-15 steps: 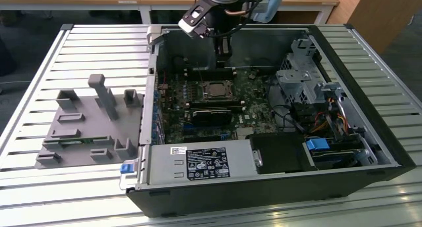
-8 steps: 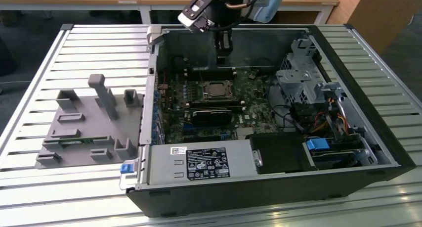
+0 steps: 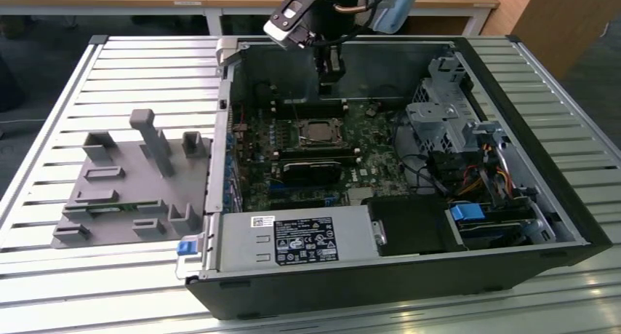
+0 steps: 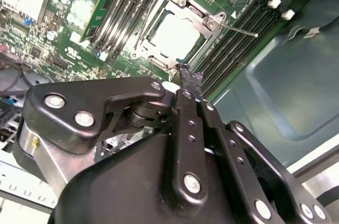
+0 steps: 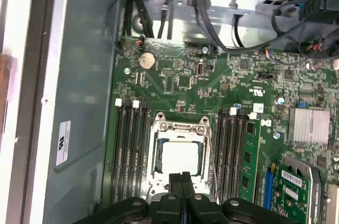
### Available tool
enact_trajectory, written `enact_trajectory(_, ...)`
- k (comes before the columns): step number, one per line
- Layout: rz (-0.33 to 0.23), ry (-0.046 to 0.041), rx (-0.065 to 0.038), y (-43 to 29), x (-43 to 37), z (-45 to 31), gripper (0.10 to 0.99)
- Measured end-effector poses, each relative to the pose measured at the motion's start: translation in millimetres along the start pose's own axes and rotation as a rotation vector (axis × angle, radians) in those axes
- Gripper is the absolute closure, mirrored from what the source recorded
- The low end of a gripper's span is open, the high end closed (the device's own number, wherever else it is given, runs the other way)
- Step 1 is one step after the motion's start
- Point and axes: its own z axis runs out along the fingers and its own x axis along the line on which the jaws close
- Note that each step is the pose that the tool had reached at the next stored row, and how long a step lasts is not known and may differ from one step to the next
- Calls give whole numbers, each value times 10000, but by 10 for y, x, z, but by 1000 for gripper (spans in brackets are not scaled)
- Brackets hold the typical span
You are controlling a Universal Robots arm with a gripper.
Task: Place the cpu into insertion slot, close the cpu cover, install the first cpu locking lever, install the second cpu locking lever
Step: 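Install the first cpu locking lever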
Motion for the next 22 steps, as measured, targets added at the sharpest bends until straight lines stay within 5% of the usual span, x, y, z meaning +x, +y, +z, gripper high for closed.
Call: enact_trajectory(22,-2475,88,-32,0,0,0,980)
